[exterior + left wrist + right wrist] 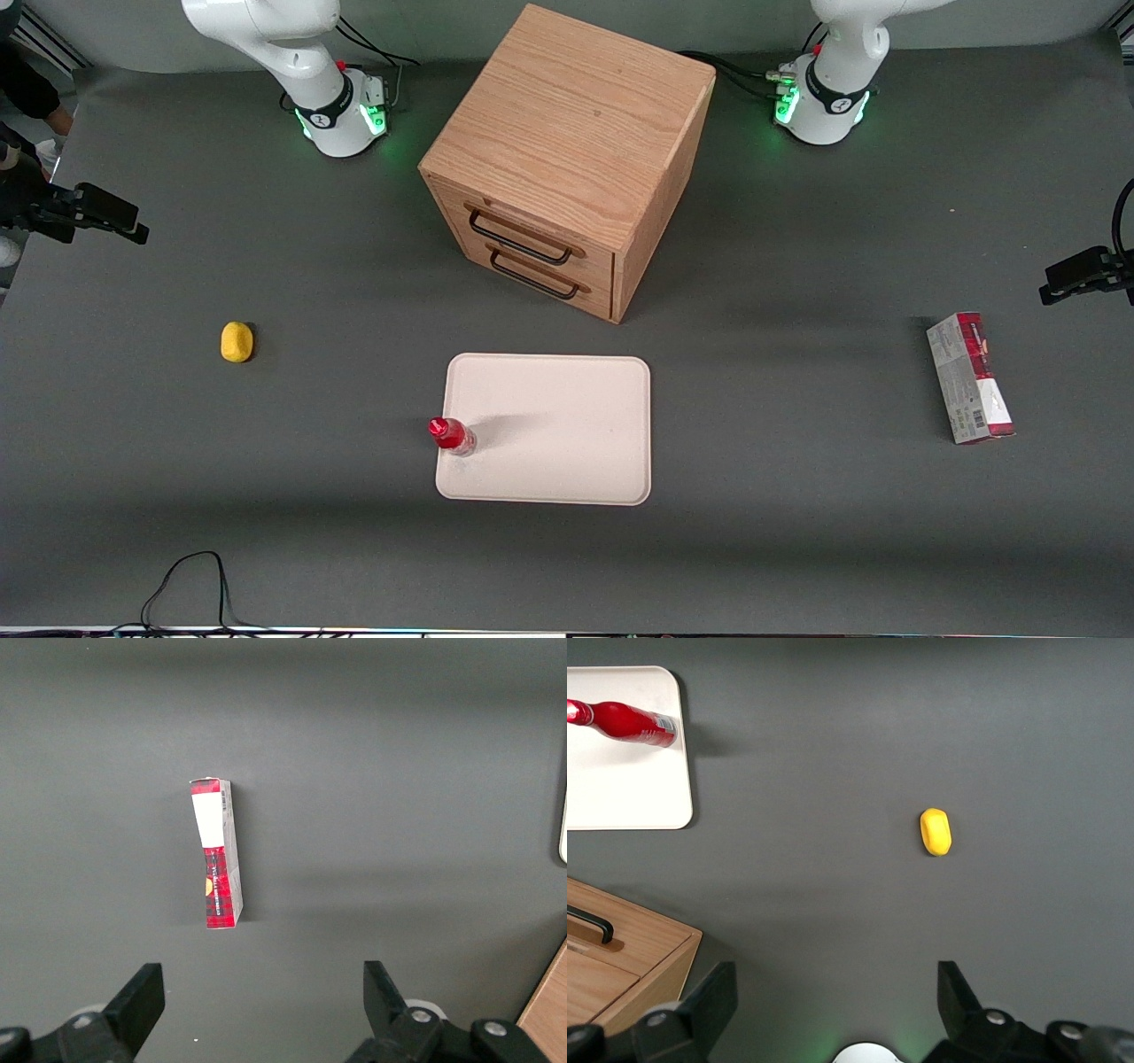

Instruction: Place coke bottle on tray

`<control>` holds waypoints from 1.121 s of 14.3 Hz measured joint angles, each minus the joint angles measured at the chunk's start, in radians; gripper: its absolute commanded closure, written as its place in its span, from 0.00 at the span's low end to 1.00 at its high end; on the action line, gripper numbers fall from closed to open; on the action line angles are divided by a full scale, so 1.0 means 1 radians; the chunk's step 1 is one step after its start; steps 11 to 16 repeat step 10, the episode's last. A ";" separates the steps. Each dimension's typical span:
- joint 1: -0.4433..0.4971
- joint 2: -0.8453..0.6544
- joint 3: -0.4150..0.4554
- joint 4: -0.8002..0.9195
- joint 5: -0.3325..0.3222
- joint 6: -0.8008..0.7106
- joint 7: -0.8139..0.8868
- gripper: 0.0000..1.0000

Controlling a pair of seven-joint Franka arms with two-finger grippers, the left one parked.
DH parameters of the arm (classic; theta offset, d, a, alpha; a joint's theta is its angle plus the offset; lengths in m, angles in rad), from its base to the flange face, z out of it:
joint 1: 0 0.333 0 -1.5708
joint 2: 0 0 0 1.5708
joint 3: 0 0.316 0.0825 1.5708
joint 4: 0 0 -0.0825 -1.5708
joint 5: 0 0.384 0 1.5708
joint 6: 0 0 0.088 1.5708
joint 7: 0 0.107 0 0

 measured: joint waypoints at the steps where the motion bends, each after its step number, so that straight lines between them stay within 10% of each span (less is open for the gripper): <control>1: 0.000 0.000 0.000 -0.001 0.000 0.000 0.000 0.00; 16: 0.000 0.000 -0.002 -0.004 -0.011 0.008 -0.058 0.00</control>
